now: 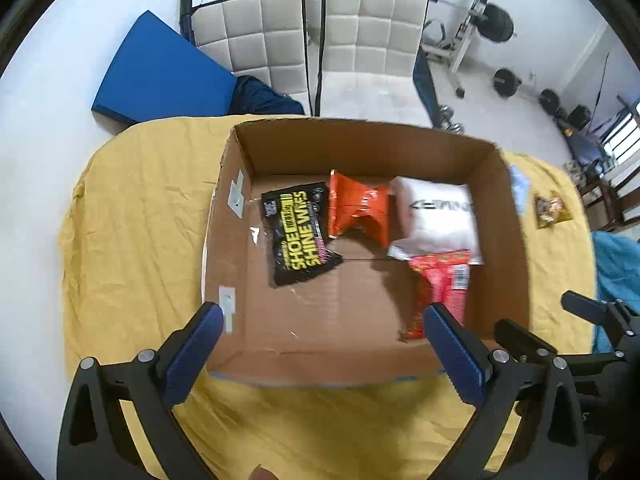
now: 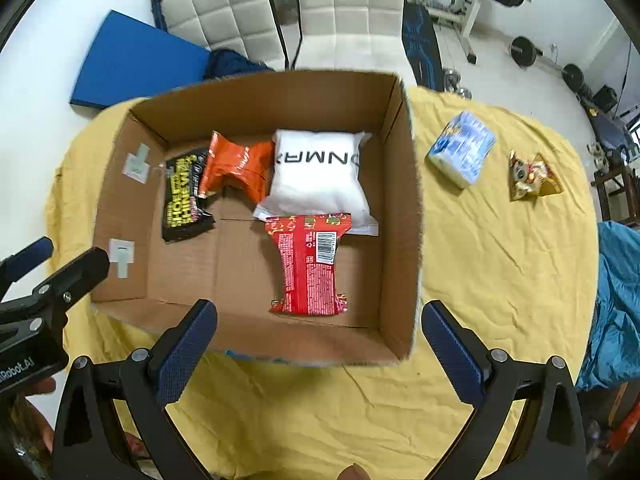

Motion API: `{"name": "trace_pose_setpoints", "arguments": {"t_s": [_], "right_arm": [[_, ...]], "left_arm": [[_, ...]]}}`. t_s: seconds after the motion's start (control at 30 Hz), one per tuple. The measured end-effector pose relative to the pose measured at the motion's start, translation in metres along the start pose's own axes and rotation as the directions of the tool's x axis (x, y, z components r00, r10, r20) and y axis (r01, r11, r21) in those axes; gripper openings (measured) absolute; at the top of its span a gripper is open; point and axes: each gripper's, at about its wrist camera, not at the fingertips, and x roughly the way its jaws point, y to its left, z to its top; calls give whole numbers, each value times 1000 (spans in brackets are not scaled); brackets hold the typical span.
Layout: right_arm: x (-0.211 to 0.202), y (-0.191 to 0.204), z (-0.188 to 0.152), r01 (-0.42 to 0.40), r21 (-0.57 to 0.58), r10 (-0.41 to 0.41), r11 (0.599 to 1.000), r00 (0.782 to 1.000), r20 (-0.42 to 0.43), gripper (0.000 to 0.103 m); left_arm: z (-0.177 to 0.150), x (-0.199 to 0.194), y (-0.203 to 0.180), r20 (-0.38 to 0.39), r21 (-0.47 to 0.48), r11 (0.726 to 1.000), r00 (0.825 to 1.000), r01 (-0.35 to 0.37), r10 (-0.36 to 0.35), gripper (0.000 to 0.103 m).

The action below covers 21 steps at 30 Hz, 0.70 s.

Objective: Organize soft objects
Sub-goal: 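Lift both tools out of the box toward the last two packs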

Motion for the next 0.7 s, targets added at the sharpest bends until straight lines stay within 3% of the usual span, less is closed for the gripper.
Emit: {"name": "trace_pose_setpoints", "arguments": {"t_s": [0.3,0.47,0.7], "right_arm": [[-68,-3,-28,-44,-8,44,999,994,104,103],[-85,-7,-35,-76,-8,76,997,990,116,103],[-93,-16,-40,-118,-21,119,993,986,117,103]], "left_arm": [[-21,-62,0,90,-52,998,995,36,-31,103],[-29,-84,-2,126,-47,999,992,2,4,103],[-37,-92,-12,116,-59,998,993,-7,14,103]]}}
